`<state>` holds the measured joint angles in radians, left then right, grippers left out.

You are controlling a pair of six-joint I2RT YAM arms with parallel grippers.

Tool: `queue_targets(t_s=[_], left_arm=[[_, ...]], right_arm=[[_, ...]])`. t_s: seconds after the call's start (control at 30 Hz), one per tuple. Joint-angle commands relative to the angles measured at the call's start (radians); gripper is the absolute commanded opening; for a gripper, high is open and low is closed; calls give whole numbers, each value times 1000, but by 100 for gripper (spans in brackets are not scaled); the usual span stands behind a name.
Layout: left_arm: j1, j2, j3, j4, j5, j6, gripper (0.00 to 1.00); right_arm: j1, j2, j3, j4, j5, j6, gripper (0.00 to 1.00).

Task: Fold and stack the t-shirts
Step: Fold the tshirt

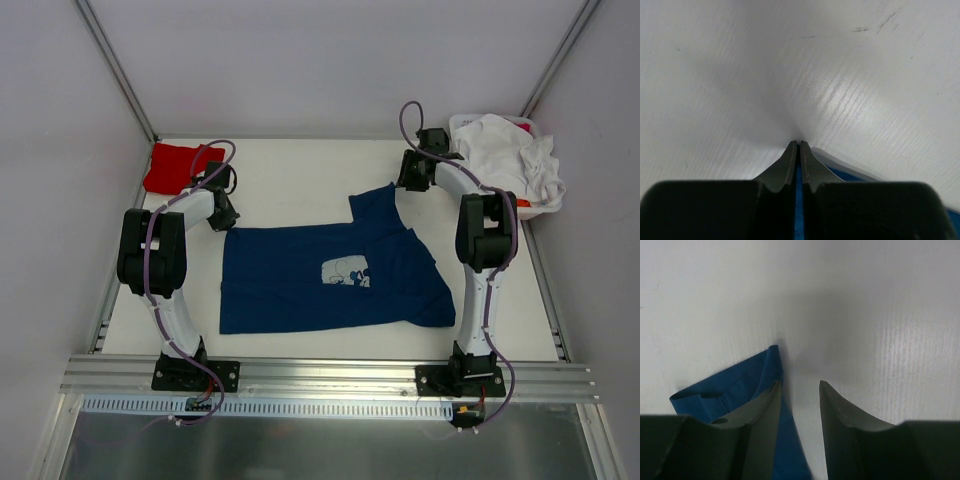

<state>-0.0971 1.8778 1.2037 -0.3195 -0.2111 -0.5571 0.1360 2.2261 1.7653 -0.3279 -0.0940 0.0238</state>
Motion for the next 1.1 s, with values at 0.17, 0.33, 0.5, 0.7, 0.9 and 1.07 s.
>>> queue_targets(t_s=[0.17, 0.33, 0.5, 0.7, 0.9, 1.07], left_arm=[[-1, 15, 27, -13, 33, 17, 0], [-1, 15, 28, -12, 36, 17, 0], [-1, 17, 31, -13, 36, 19, 0], [-1, 17, 31, -12, 36, 19, 0], [-1, 17, 30, -13, 36, 19, 0], [-1, 17, 30, -12, 38, 22, 0]], right_arm=[[11, 20, 65, -7, -32, 8, 40], [28, 9, 82, -16, -21, -8, 40], [40, -8, 92, -26, -7, -16, 40], [51, -17, 111, -45, -3, -16, 40], [65, -8, 80, -28, 4, -15, 40], [68, 1, 53, -5, -6, -13, 39]])
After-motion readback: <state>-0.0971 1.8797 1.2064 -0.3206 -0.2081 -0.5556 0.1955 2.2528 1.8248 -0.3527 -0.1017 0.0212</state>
